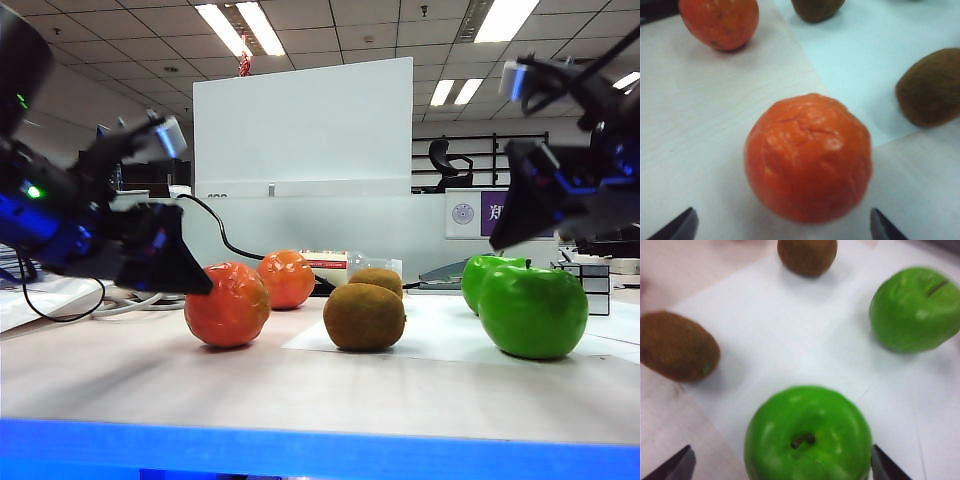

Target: Put the same fruits together.

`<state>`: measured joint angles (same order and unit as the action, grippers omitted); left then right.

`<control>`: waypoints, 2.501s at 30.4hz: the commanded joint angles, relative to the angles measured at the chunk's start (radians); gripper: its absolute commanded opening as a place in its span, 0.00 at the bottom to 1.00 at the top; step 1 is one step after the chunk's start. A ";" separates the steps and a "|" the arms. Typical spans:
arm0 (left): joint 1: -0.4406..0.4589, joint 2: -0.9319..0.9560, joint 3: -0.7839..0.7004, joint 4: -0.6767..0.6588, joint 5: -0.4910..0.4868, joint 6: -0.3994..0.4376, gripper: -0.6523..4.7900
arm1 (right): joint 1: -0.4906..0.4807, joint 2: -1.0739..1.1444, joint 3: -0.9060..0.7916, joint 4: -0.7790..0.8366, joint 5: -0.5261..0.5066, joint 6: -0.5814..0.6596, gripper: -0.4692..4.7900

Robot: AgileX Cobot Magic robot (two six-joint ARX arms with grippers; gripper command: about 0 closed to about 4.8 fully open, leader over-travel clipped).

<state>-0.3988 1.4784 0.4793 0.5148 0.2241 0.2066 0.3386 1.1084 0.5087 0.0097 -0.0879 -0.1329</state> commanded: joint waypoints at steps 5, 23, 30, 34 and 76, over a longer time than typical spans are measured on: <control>0.001 0.122 0.072 0.092 0.031 0.002 1.00 | 0.000 0.055 0.007 0.024 0.002 0.002 1.00; 0.000 0.172 0.096 0.139 0.130 -0.022 1.00 | 0.000 0.223 0.007 0.109 0.012 0.002 1.00; 0.000 0.224 0.108 0.175 0.133 -0.024 1.00 | 0.000 0.238 0.007 0.126 0.028 0.002 1.00; 0.000 0.246 0.111 0.198 0.133 -0.024 1.00 | 0.000 0.239 0.006 0.117 0.069 0.001 1.00; 0.000 0.386 0.170 0.294 0.165 -0.066 0.18 | 0.000 0.311 0.006 -0.036 0.199 -0.006 0.26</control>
<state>-0.3988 1.8671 0.6456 0.8043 0.3828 0.1410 0.3431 1.3945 0.5407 0.1608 0.0795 -0.1322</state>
